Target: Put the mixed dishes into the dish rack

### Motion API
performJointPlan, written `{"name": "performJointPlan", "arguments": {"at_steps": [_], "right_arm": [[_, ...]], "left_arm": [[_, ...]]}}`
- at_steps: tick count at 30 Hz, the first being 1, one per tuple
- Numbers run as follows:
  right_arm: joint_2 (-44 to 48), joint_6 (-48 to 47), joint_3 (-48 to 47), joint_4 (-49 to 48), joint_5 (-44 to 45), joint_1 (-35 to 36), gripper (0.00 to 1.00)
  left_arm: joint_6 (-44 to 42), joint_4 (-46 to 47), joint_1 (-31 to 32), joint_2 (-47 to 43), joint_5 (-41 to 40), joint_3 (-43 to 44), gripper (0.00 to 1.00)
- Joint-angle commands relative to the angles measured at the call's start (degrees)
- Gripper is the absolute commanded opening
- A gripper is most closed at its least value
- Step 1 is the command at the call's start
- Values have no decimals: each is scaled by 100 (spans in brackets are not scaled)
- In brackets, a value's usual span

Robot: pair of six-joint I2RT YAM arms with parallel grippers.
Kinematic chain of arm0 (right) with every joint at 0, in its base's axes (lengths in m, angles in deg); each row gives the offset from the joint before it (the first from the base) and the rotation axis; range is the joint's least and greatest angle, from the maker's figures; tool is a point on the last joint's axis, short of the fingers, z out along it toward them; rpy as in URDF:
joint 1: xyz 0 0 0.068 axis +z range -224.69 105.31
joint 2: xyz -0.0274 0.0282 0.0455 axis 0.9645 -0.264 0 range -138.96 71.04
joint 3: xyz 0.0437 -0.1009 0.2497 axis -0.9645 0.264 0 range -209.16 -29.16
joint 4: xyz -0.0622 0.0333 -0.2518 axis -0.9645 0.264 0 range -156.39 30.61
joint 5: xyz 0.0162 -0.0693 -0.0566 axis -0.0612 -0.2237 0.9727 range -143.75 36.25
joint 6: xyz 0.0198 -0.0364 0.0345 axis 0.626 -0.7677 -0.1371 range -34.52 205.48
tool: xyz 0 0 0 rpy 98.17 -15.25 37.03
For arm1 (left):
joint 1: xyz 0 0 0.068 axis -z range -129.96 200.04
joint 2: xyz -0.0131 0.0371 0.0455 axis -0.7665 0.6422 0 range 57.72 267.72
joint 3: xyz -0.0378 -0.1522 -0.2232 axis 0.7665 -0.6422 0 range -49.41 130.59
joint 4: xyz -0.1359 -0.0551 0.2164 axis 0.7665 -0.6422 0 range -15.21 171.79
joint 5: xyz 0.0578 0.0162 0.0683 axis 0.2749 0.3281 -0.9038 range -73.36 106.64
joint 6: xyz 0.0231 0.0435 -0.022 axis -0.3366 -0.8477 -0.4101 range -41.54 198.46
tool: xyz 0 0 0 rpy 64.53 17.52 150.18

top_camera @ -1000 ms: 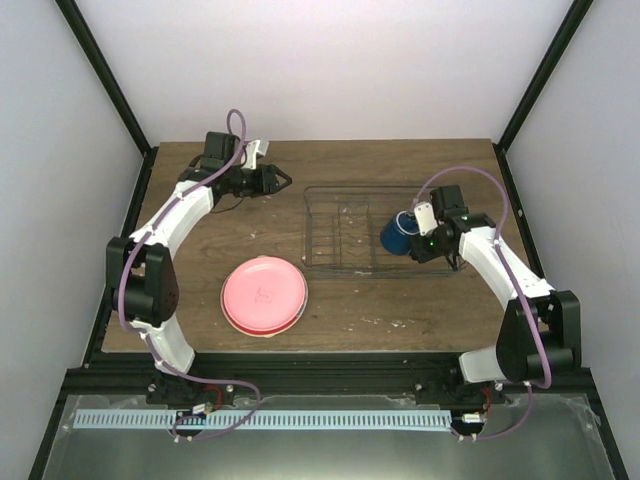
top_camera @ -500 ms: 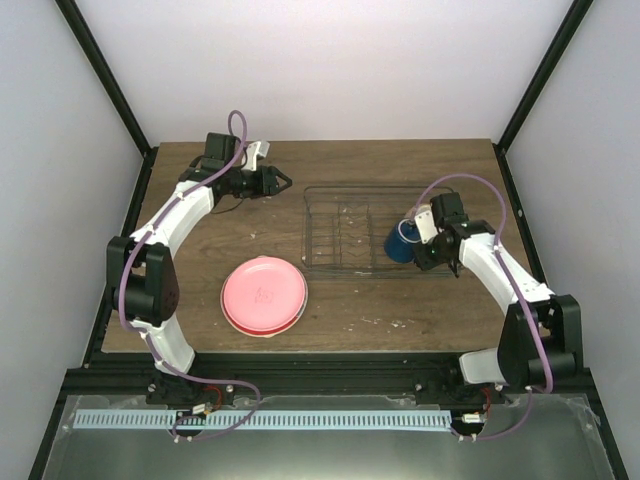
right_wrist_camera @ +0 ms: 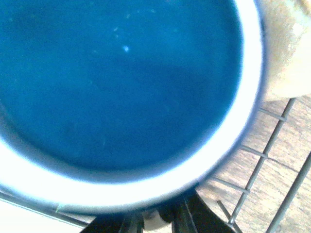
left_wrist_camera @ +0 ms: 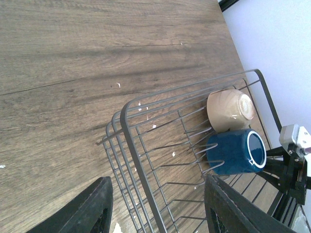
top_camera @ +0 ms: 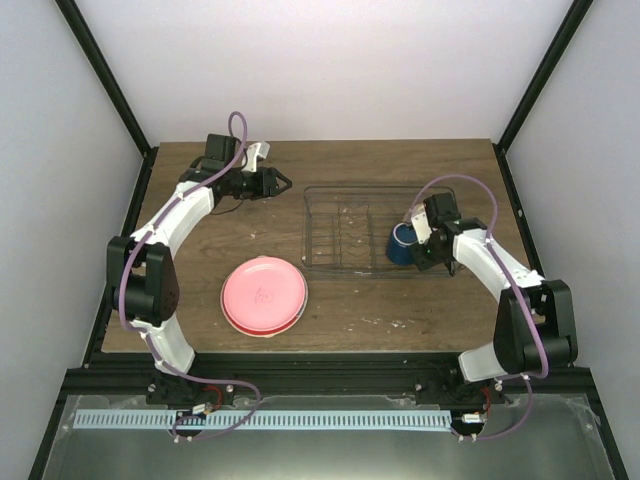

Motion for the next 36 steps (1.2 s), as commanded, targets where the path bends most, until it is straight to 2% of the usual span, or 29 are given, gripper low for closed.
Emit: {"name": "performJointPlan", "arguments": {"at_steps": [1, 7, 11, 17, 26, 31, 36], "right_arm": [[-7, 43, -186, -30, 93, 60, 36], [23, 69, -330, 189, 95, 77, 56], [-41, 331, -662, 836, -128, 122, 74], [211, 560, -996, 1477, -268, 458, 95], [-7, 566, -2368, 1556, -618, 526, 98], [-747, 686, -3183, 1250, -784, 629, 97], [-1671, 838, -4140, 1077, -777, 876, 93]], "left_arm": [[-89, -9, -21, 24, 54, -18, 53], [-84, -32, -26, 83, 61, 44, 53], [-88, -49, -24, 114, 53, 95, 53], [-182, -203, -32, 188, -141, 265, 53], [-272, -939, -61, 72, -966, 309, 53], [-122, -1713, -76, -133, -1451, 134, 51], [89, -2384, -72, -706, -2142, -247, 51]]}}
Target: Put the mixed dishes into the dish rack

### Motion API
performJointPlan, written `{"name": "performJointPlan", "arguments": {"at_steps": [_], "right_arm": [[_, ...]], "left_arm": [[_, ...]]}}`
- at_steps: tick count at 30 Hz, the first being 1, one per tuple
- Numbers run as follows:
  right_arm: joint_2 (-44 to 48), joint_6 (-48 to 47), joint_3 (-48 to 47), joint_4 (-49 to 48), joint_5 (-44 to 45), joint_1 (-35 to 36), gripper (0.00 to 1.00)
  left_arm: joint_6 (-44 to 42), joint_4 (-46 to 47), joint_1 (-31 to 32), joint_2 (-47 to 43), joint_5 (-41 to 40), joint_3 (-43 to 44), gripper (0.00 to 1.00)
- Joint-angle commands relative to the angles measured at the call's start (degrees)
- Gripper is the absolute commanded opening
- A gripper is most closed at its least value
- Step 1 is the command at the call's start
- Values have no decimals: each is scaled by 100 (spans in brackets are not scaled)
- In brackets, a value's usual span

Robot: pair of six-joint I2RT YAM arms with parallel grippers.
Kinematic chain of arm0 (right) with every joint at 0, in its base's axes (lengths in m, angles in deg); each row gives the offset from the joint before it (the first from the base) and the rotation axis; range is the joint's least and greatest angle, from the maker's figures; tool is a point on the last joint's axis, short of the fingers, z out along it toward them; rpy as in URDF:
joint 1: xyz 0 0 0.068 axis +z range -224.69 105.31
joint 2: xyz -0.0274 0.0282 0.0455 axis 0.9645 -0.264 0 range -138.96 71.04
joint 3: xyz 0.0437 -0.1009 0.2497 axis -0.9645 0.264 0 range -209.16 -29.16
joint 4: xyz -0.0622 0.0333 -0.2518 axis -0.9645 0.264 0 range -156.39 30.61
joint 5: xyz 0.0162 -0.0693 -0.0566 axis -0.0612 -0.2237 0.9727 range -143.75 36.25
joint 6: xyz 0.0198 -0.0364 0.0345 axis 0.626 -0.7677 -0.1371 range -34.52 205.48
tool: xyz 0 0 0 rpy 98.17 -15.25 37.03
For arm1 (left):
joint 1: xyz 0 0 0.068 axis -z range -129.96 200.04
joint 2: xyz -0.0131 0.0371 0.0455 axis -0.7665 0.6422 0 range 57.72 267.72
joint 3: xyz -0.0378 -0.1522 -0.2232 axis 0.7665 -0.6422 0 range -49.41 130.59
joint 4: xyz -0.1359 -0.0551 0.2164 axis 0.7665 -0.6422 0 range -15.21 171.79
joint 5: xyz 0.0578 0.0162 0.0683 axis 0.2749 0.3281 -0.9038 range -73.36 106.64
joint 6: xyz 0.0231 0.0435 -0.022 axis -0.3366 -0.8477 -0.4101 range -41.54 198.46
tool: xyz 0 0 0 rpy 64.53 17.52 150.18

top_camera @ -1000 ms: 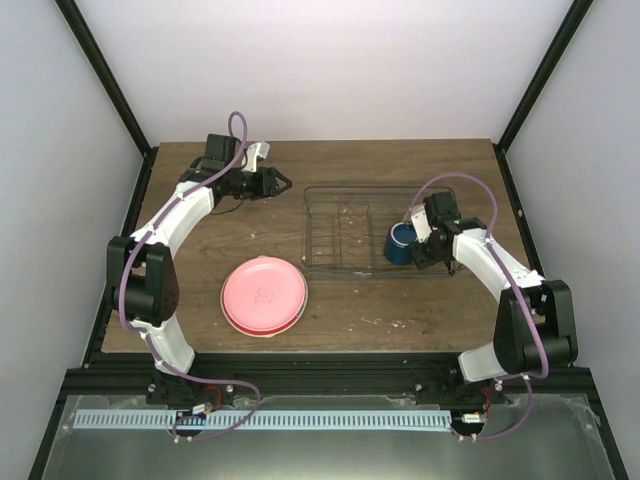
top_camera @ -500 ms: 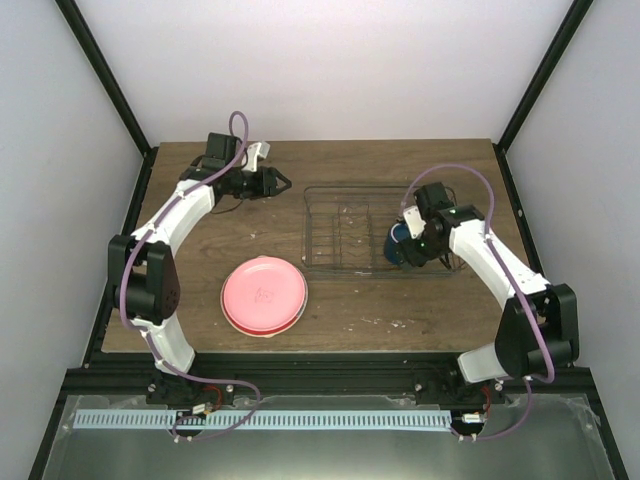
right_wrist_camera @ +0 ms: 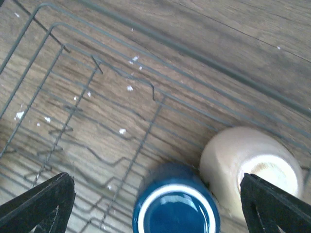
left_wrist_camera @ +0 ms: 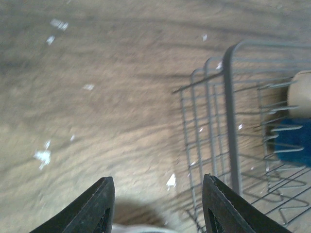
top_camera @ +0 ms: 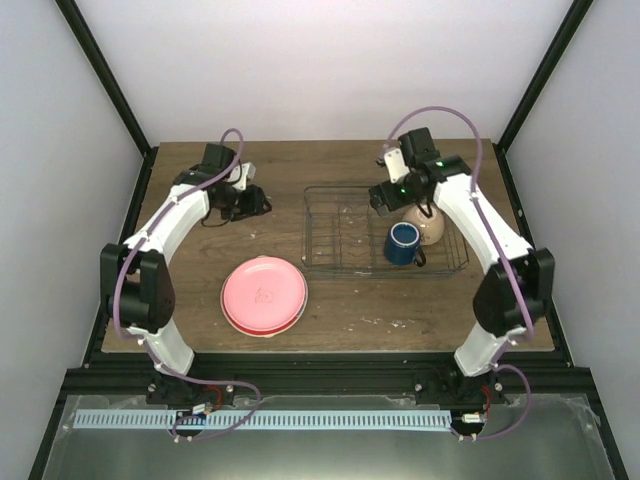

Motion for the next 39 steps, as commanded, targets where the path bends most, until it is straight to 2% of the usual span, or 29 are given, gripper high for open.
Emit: {"name": "performJointPlan", "arguments": {"at_steps": [1, 7, 12, 18, 24, 32, 39], "right_arm": [[-751, 230, -894, -141, -104, 237, 93], [-1686, 552, -2346, -58, -82, 246, 92], [-2089, 630, -2893, -10, 267, 248, 90], [-2178, 899, -2994, 3, 381, 250, 89], [-2174, 990, -2915, 134, 553, 248, 88], [-1845, 1120, -2500, 95, 636, 246, 89], [-1651, 1074, -2210, 78, 718, 250, 89]], "left_arm": [[233, -1144, -28, -630, -886, -233, 51], [707, -2117, 45, -1253, -1708, -682, 49], [1075, -2557, 210, -1865, -2068, -1315, 49], [1508, -2603, 433, -2534, -2020, -2180, 50], [1637, -2371, 602, -2833, -1934, -2829, 50], [1637, -1593, 625, -2561, -1931, -3453, 50], [1638, -1202, 623, -2476, -1882, -3583, 49]]}}
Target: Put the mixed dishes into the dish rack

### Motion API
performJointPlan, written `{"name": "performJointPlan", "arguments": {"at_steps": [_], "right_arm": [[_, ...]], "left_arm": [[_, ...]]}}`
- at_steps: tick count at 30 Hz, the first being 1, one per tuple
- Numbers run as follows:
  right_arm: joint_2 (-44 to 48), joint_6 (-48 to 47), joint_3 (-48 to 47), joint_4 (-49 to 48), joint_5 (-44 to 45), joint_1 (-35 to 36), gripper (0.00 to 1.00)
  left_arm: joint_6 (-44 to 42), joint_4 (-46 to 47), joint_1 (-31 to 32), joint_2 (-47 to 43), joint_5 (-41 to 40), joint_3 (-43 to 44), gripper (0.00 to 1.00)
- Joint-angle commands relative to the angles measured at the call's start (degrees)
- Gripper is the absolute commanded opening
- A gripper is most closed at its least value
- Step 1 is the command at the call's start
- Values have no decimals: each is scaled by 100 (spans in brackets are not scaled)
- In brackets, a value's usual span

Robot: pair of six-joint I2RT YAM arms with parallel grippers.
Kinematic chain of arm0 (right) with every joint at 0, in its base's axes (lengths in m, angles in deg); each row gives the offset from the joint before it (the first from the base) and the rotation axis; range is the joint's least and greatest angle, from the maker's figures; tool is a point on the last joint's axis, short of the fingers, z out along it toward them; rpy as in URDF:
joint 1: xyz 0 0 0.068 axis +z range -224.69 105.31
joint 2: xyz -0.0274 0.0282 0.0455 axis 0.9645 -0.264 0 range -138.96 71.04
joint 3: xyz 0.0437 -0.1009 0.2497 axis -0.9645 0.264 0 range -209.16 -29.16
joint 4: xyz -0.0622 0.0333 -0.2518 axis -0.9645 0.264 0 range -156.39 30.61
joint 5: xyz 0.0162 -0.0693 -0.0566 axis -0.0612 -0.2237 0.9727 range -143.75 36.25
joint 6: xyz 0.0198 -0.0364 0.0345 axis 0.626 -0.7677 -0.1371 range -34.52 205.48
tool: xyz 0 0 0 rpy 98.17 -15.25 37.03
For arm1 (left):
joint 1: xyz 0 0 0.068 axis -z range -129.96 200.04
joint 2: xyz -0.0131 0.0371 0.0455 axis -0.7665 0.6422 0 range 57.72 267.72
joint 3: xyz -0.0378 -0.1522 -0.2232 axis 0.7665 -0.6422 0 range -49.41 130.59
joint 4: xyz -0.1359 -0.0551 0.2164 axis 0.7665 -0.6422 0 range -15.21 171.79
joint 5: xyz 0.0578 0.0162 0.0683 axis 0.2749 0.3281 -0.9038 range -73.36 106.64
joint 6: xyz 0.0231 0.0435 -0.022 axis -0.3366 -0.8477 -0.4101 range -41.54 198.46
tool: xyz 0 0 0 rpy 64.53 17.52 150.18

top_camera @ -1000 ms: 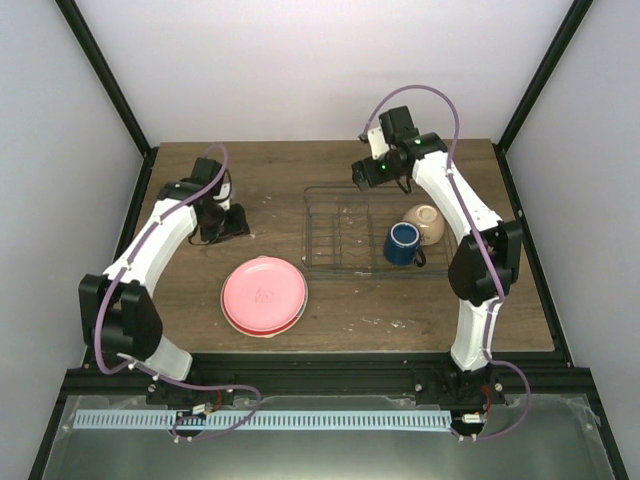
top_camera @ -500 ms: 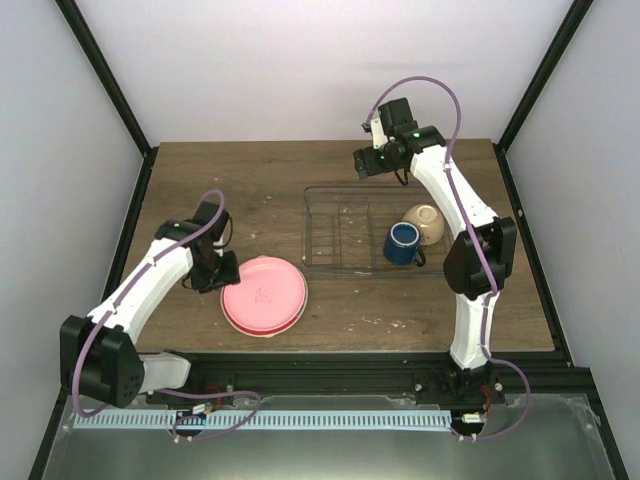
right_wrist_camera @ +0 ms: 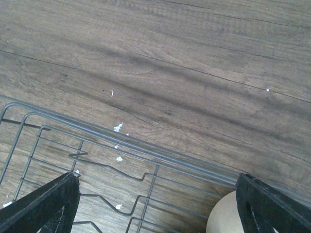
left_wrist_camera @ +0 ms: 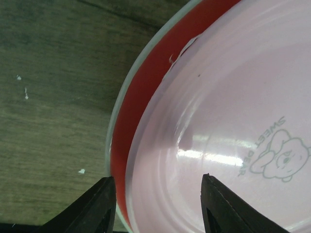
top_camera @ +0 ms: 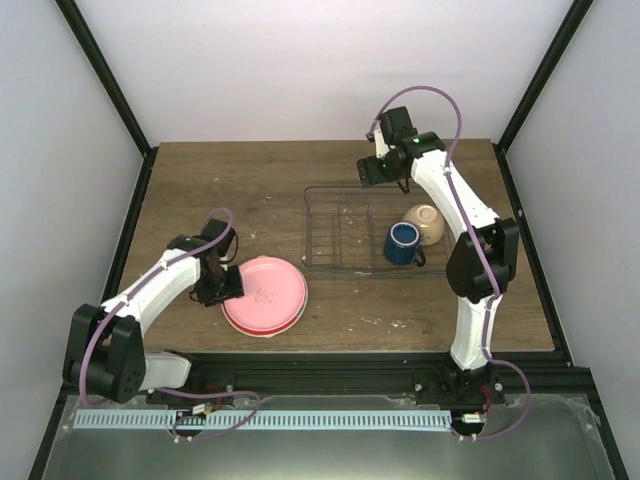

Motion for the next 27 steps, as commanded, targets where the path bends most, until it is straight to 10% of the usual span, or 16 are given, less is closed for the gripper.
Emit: {"name": "performJointPlan", "arguments": {"at_steps": [1, 21, 27], "right_arm": [[383, 41, 90, 10, 137, 23, 89], [549, -117, 341, 64, 520, 18, 90], [540, -121, 351, 81, 473, 18, 91]], "left_arm": [[43, 420, 19, 48, 41, -64, 49], [-73, 640, 37, 231, 129, -226, 0], [-158, 250, 37, 4, 157, -79, 0]]}}
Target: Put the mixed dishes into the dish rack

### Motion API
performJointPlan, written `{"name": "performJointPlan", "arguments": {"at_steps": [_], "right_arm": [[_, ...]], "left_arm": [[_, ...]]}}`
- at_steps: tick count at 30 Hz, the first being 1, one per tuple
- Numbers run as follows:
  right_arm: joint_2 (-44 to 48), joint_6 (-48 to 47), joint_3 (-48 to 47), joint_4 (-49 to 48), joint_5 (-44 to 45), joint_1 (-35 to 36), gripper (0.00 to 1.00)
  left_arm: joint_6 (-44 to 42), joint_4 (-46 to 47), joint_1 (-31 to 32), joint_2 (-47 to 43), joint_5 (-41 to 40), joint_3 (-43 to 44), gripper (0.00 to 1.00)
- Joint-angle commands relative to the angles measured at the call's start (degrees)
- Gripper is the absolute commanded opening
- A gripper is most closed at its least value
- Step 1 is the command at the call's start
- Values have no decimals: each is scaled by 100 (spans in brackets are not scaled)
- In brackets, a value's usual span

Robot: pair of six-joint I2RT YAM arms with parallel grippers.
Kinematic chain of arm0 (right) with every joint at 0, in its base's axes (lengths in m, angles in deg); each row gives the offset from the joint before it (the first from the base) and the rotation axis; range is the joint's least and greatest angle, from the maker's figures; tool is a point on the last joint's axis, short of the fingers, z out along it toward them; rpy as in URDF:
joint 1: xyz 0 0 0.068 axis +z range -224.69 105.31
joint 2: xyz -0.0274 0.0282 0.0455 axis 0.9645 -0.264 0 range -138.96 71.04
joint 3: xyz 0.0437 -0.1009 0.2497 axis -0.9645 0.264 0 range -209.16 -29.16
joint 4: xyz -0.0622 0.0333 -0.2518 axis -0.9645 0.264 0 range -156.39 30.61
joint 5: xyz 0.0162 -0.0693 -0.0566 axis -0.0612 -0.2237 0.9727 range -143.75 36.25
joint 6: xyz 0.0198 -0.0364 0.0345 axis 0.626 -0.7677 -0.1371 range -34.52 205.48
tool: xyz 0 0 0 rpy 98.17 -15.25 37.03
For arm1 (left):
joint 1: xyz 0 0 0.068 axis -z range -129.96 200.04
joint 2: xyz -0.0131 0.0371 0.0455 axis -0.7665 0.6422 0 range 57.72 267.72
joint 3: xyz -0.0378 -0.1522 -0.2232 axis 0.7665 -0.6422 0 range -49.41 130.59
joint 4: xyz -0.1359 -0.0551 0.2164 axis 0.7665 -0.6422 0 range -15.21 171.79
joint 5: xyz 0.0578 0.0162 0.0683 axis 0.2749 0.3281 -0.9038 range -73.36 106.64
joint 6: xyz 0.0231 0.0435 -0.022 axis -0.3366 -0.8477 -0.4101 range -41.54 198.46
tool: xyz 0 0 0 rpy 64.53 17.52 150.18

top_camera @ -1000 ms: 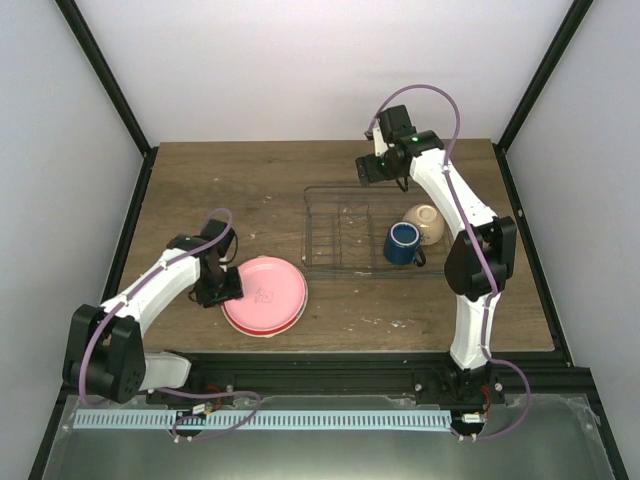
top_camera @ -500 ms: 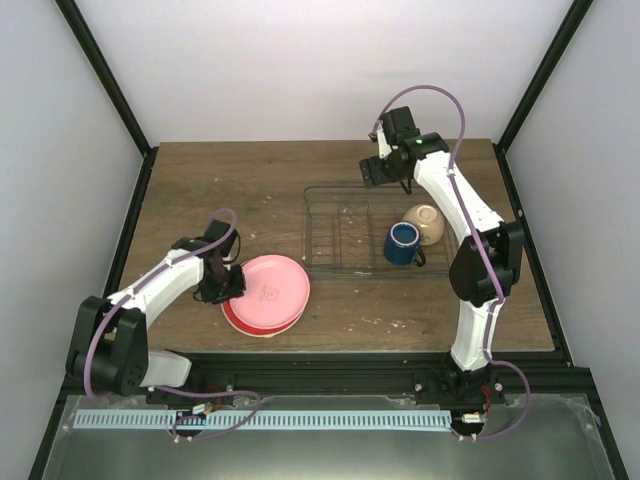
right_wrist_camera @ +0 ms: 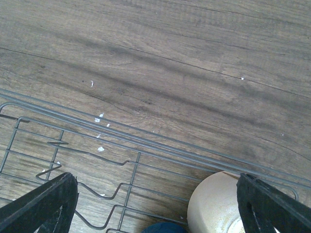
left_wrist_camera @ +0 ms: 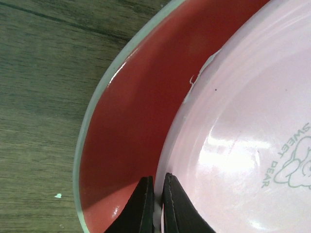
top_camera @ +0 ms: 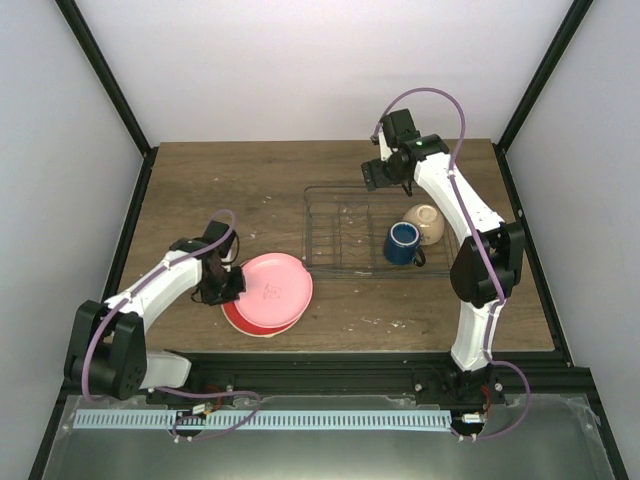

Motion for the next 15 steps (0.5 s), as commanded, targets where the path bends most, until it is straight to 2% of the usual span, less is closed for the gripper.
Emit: {"name": "performJointPlan", "arguments": {"at_steps": [1, 8, 15], "right_arm": [[225, -65, 1, 20, -46, 18, 92], [185, 1, -47, -29, -741, 11, 94], [131, 11, -55, -51, -931, -10, 94]], "left_arm": [[-53, -387, 33, -179, -72, 175, 0], [-218, -1058, 19, -846, 195, 418, 0], [-425, -1533, -3, -1340, 461, 827, 0]]}}
